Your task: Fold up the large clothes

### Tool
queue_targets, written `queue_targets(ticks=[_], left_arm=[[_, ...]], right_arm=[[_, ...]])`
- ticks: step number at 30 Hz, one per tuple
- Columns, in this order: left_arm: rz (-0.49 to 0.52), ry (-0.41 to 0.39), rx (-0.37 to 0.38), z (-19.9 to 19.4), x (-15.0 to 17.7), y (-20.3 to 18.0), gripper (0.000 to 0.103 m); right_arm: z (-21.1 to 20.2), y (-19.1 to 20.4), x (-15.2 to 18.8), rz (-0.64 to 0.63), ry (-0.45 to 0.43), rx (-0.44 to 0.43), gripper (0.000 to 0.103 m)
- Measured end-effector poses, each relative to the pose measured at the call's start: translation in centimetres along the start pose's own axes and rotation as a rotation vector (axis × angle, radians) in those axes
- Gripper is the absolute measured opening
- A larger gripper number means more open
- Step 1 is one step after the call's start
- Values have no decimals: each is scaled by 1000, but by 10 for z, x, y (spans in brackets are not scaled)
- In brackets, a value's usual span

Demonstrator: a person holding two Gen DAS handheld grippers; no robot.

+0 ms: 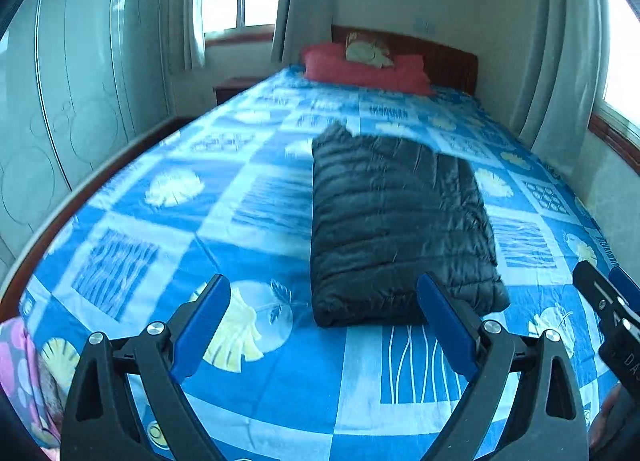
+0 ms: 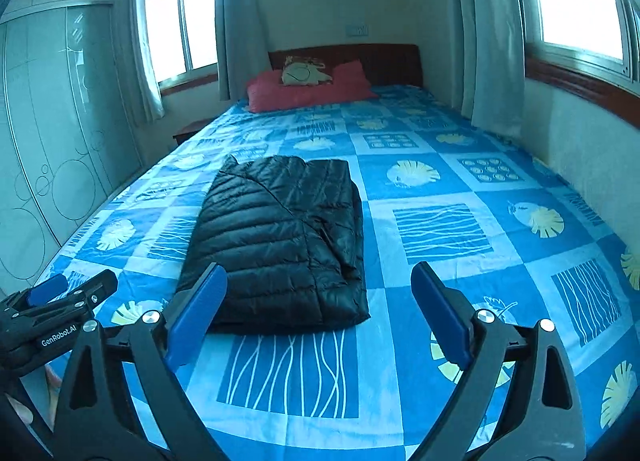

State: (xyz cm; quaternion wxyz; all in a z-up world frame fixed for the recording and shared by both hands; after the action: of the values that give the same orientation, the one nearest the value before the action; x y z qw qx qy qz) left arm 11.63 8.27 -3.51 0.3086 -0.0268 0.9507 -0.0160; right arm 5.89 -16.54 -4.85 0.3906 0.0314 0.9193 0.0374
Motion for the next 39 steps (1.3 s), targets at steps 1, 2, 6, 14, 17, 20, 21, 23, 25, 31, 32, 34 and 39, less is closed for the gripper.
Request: queue_targets(ticks=[1,2,6,14,17,20,21,23,25,31,32,34,39], left_arm=[[5,-6,1,-3,-2,-1,94],[10,-8,6,-6,-3,-2,94],[23,-14,-4,-10,-4,-6,94],[32,-4,5,-11,-3,-13,94],[36,-8,2,-13,-3,-15,94],[30,-7,4,-13,-3,-15,94],[25,-8,4,-13,-2,-14,94],[20,-9,7,-12,-2,-13,94],[17,-7,10,-12,-2,-13,94],[17,-5,8,-10,-2,-14,94],[17,-6,7,-10,-2,-14,94],[16,-3,9,-10,-2,-13,94],[11,-1,12,-9,-2,-13,94]], right_arm=[[-3,2,-1,-3,-4,-3,93],[-5,3,-2,-4,-7,-5,93],[-11,5,-4,-3,-14,-5,93],[-14,4,-6,3,-21,-6,93],[-14,4,-6,1,-24,2,93],[-12,3,-5,2,-16,-3,93],[-11,4,-4,4,-15,-4,93],[-11,4,-4,3,-14,-2,93],[-11,4,-4,3,-15,-3,93],[-10,4,-3,4,-15,-6,93],[-10,4,-2,3,-16,-5,93],[-11,5,-2,0,-19,-4,93],[-10,7,-2,-8,-21,-2,93]])
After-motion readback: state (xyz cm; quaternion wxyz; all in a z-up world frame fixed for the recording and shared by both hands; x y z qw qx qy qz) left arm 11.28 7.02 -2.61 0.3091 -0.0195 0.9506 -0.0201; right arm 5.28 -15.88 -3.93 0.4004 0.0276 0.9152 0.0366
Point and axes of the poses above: each gripper's, at about its wrist camera, not at the fingertips, and z roughly the way its jaws point, y to its left, x to its underside, the point moved 3 cm from there along z, roughly the way its jaws point, and after that the axes turned 14 degrees about y, right-handed, at the moved point
